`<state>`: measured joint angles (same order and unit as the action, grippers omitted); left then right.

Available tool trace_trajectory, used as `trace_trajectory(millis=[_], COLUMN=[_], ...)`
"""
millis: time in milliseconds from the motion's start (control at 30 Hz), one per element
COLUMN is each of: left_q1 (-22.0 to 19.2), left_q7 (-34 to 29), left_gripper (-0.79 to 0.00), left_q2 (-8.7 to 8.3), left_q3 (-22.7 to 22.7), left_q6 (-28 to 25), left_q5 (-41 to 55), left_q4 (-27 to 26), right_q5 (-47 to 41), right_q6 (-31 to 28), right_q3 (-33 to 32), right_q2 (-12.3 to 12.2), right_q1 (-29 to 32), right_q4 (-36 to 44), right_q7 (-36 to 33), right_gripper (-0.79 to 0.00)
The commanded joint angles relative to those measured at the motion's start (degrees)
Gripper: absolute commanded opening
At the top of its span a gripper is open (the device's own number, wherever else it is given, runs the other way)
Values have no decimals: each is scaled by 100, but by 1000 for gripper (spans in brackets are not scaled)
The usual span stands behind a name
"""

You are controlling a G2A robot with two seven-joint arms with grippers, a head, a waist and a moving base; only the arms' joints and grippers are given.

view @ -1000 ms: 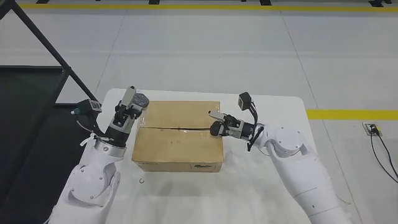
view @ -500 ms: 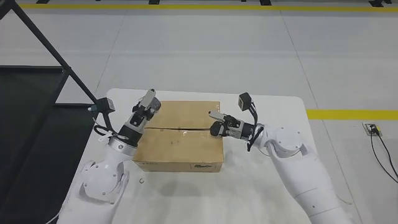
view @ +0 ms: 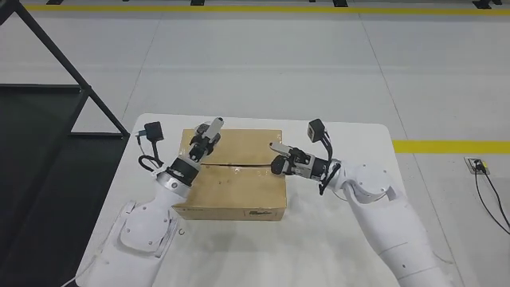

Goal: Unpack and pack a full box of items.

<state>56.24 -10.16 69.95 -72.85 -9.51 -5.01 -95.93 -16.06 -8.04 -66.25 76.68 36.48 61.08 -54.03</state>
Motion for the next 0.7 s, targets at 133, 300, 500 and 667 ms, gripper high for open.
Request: trace_trajectory(millis=[133, 300, 500, 667], left_q1=[-79, -139, -248, -326], left_q7=[-48, -81, -142, -176], left_gripper=[0, 0, 0, 0], left_q2=[38, 69, 110, 145], left_q3=[164, 268, 390, 490], left_q6=[45, 92, 160, 207], left_q5=[-162, -257, -320, -377], left_q4=[-8, 20, 127, 201], right_q5=[-18, -62, -102, -122], right_q6=[0, -44, -85, -109], right_q3=[1, -19, -45, -64], right_q2=[-12, -24, -41, -55], right_q1=[-5, -1, 19, 34], right_q4=[-16, -36, -34, -30], right_q7=[3, -4, 10, 24], right_gripper=[0, 0, 0, 0])
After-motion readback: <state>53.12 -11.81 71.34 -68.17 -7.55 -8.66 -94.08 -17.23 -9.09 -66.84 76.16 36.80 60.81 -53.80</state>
